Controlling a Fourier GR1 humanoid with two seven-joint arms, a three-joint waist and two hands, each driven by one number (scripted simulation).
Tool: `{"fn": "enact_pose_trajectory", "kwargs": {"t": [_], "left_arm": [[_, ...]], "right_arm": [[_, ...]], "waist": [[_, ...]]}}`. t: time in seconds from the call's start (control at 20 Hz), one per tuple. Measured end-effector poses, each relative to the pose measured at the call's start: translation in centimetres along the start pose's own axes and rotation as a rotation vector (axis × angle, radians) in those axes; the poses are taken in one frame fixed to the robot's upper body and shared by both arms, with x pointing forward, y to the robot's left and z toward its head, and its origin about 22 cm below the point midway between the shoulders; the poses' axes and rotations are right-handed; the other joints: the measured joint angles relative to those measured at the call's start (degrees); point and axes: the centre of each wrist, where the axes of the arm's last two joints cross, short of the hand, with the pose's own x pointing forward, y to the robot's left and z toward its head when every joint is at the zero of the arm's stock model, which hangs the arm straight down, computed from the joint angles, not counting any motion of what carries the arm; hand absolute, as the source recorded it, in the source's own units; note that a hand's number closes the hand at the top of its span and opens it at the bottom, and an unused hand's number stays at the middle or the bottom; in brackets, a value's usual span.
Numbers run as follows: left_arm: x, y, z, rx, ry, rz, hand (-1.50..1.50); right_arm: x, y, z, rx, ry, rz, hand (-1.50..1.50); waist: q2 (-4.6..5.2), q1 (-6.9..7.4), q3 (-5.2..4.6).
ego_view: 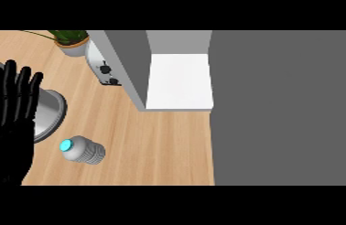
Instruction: Pick up the bottled water, place it into the cabinet and close the cabinet
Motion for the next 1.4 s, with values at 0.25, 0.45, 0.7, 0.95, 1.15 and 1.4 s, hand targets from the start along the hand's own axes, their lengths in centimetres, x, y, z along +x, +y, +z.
{"fn": "enact_pose_trajectory", "kwargs": {"t": [0.25, 0.45, 0.7, 0.95, 1.15, 1.4], "left_arm": [[0.4, 3.0, 1.4, -0.124, -0.011, 0.017, -1.5], [0.3, 4.1, 3.5, -0.198, 0.098, 0.191, -1.5], [2.8, 6.0, 5.4, -0.228, 0.184, 0.323, -1.5], [4.8, 7.8, 6.7, -0.209, 0.246, 0.351, -1.5], [5.7, 8.9, 6.9, -0.179, 0.296, 0.333, -1.5], [6.2, 9.6, 7.5, -0.141, 0.36, 0.32, -1.5]], "right_arm": [[0.4, -0.4, 2.0, -0.032, 0.007, 0.032, -1.5], [1.0, 0.1, 3.2, 0.029, 0.062, -0.025, -1.5], [3.6, 0.9, 3.9, 0.09, 0.098, -0.08, -1.5], [6.5, 1.7, 4.7, 0.111, 0.112, -0.1, -1.5], [7.0, 2.2, 4.8, 0.12, 0.133, -0.109, -1.5], [7.6, 2.8, 4.5, 0.115, 0.147, -0.125, -1.5]], "waist": [[0.35, 0.19, -0.51], [0.22, 0.83, -0.66], [0.29, 0.99, -0.68], [0.39, 0.83, -0.68], [0.43, 0.73, -0.66], [0.39, 0.92, -0.66]]}}
